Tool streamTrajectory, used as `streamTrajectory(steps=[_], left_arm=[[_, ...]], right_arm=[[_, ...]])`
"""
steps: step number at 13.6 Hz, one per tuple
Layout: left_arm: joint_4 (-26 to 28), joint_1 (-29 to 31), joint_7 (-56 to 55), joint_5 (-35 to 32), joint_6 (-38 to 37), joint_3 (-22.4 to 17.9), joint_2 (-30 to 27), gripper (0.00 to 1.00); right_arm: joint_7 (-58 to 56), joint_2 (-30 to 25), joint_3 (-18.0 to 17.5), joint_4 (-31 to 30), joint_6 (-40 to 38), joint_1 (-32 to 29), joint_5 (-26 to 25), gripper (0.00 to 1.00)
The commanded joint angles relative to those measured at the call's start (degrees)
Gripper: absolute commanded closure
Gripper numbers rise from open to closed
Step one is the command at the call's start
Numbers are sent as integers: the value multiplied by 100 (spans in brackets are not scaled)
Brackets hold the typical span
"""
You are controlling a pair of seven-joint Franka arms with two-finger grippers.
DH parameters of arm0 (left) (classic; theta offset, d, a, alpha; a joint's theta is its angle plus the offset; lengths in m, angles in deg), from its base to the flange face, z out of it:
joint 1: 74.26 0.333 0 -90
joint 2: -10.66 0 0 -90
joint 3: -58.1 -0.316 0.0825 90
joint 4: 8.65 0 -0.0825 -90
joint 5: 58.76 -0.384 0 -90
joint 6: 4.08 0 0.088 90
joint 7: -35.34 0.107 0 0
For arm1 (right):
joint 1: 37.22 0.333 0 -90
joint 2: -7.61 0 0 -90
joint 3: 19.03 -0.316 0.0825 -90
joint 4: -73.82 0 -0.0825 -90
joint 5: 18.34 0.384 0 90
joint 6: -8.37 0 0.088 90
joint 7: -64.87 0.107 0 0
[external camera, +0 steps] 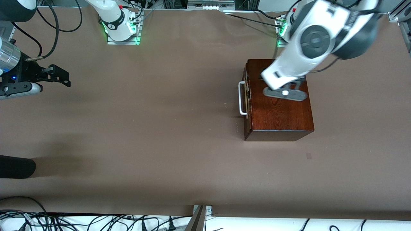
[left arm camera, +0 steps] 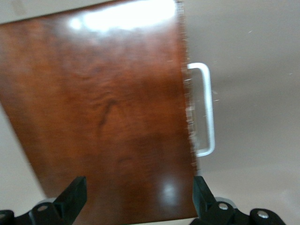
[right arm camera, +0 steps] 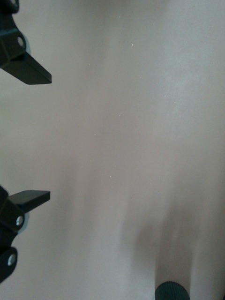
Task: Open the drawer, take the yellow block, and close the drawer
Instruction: 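Move the left gripper over the box to the drawer handle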
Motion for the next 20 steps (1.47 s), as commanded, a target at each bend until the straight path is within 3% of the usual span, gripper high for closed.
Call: streamTrajectory(steps=[1, 4, 9, 20], left_arm=[[-752, -502, -761, 4, -91, -12, 700, 0], [-656, -969, -1465, -92, 217, -30, 929, 0], [-490, -1576, -1800, -1032, 374, -21, 1343, 0], [627, -1497, -1915, -1473, 1719, -38, 1334, 0]], right_arm=[[68, -106, -104, -12, -27, -99, 45, 0], [60, -106, -104, -12, -27, -99, 45, 0], [60, -106, -95, -12, -71, -99, 45, 0], [69, -115, -112, -12, -89, -99, 45, 0]])
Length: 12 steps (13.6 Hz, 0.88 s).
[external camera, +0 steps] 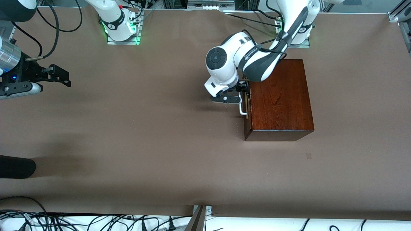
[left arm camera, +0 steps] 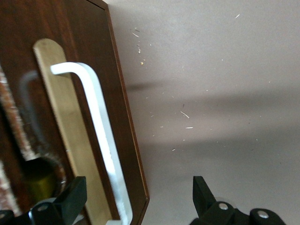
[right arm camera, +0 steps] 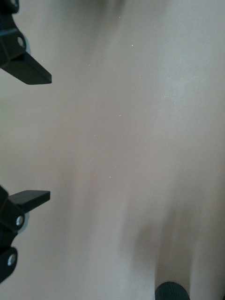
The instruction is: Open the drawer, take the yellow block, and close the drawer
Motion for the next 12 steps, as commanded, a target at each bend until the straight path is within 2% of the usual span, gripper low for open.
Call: streamTrajectory(steps=[1, 6, 12], left_arm=[[320, 24, -91, -150, 321, 5, -111, 0], [479, 15, -275, -150, 620, -3, -6, 0], [373, -204, -697, -63, 1208, 41, 178, 0]], right_arm=[[58, -114, -98, -15, -75, -93, 36, 0], [67, -132, -239, -15, -84, -93, 36, 0], [67, -141, -406, 64, -31, -93, 36, 0]])
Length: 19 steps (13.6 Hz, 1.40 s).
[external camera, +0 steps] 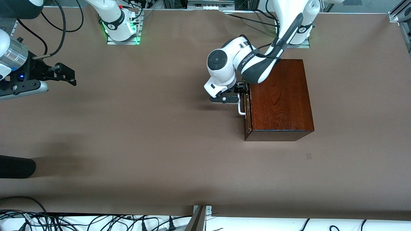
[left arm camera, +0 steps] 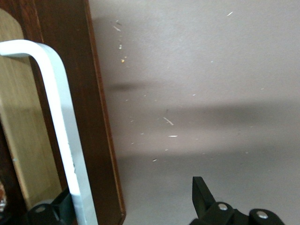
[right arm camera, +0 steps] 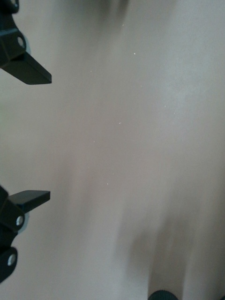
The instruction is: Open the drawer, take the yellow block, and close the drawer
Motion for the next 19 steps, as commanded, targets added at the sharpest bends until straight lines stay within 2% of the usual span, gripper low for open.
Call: streamTrajectory(steps=[1, 6, 15, 17, 19], left_arm=[[-64, -147, -175, -44, 454, 37, 136, 0], [-678, -550, -534, 264, 701, 28, 540, 0], [-1101, -701, -817, 281, 649, 37, 655, 0], [-1101, -684, -765, 273, 413, 37, 524, 0], [-1389, -683, -720, 263, -332, 46, 365, 0]], right_arm=[[59, -112, -201, 74, -46, -91, 27, 0], [59, -112, -184, 74, -90, -91, 27, 0], [59, -95, -184, 101, -81, -91, 36, 0], [59, -95, -184, 136, -81, -91, 27, 0], [32, -95, -184, 145, -81, -91, 35, 0]])
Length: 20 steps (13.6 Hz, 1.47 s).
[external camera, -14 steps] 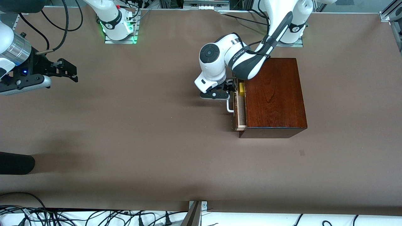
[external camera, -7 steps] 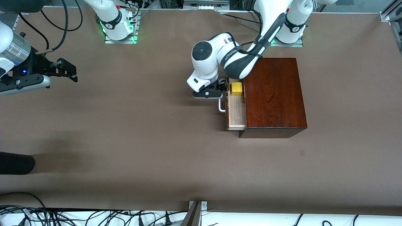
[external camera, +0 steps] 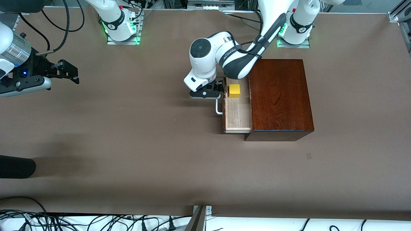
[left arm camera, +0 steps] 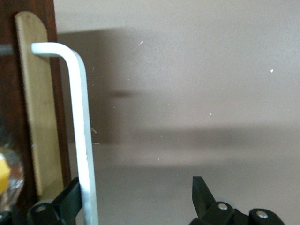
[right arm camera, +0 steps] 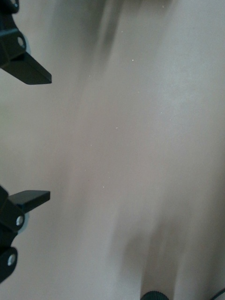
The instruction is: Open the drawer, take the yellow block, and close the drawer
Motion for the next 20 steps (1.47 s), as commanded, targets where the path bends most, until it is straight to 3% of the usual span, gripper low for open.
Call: streamTrajectory(steps=[1, 4, 10, 13, 16, 18, 19, 20], left_arm=[[-698, -90, -10, 128, -1115, 37, -97, 0], [-1394, -12, 575, 154, -2417, 38, -298, 0], [-1466, 1436, 2465, 381, -3676, 46, -1378, 0], [-1448, 2587, 3414, 873, -3843, 55, -1810, 0], [-1466, 3396, 4513, 875, -4029, 11, -1864, 0], [-1300, 3540, 5068, 814, -3994, -207, -2248, 0], [-1055, 3487, 5113, 822, -3924, -513, -2459, 0], [-548, 3356, 5123, 866, -3393, -847, -2818, 0]], right_arm=[[3, -51, -70, 72, -92, -81, 27, 0], [3, -42, -88, 134, -101, -81, 18, 0], [-50, 300, -88, 116, -101, -55, 150, 0], [-50, 380, -88, 116, -101, 121, 150, 0], [-513, 598, -88, 125, -101, 673, 150, 0], [-865, 696, -97, 125, -75, 1217, 263, 0], [-998, 766, -97, 125, -57, 1507, 377, 0], [-1121, 923, -105, 134, -22, 1893, 457, 0]])
